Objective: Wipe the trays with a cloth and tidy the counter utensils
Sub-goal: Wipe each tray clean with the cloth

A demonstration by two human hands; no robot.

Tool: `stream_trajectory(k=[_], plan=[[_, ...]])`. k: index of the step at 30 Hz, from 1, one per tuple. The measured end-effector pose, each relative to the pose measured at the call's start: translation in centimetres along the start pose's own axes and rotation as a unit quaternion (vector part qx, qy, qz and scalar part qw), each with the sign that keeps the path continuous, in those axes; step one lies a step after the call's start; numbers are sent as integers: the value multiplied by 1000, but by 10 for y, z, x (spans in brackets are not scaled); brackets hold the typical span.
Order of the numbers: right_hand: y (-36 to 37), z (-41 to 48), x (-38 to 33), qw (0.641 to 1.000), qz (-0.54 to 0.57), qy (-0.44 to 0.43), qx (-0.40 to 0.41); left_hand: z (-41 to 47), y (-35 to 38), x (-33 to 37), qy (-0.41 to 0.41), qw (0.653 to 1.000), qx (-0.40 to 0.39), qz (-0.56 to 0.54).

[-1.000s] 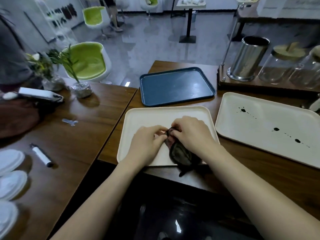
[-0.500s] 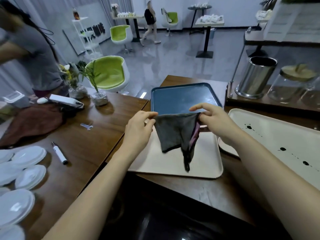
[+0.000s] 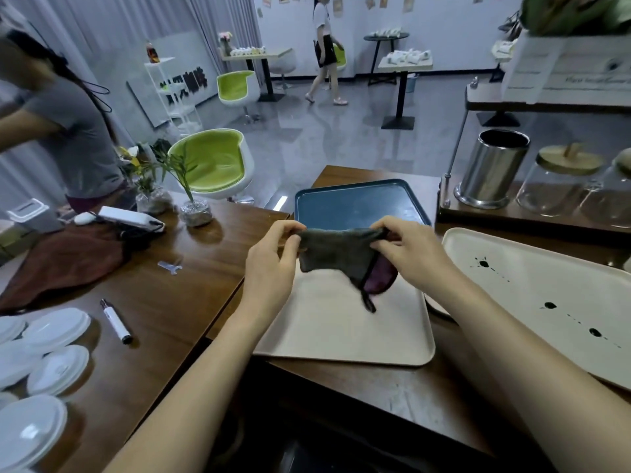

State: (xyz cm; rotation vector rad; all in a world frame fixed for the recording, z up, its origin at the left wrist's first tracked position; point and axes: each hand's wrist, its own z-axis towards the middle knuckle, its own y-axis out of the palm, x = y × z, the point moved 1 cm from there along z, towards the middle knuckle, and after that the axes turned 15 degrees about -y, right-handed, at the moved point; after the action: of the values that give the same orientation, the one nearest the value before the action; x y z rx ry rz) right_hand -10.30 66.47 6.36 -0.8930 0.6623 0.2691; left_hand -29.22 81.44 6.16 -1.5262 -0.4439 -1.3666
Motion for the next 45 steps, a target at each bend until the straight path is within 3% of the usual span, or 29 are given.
stream_trajectory(k=[3,8,12,17,22,24,26,29,32,36,42,45], plan=[[-10,-17,-5,996,-5,-85,-16,-17,-7,-14,46,998,-5,33],[16,-70,18,958,-131,-64,-247,-45,1,-73,105,964,-111,217],[19,-69,21,964,-133,-69,-219,-44,3,-72,140,951,-142,237],[23,-52,22,979,-138,-28,-151,-26,6,-61,-11,968,-95,232],[43,-28,24,978,-197,38,-62,2,24,-52,-74,966,-32,245],[52,-28,28,970,-232,19,-68,7,30,-54,-80,959,-12,270],[58,-30,33,967,-237,-52,-76,8,33,-57,-75,959,-2,273],[62,-35,37,966,-174,-134,-137,5,31,-57,-30,970,23,242],[57,-41,29,962,-141,-95,-215,0,29,-58,46,971,35,231],[51,-44,16,943,-209,-91,-241,-4,31,-69,96,956,-43,273],[63,-42,5,950,-175,-69,-249,6,24,-73,97,956,-130,246],[77,-48,5,954,-178,-49,-239,6,21,-72,43,968,-143,204]])
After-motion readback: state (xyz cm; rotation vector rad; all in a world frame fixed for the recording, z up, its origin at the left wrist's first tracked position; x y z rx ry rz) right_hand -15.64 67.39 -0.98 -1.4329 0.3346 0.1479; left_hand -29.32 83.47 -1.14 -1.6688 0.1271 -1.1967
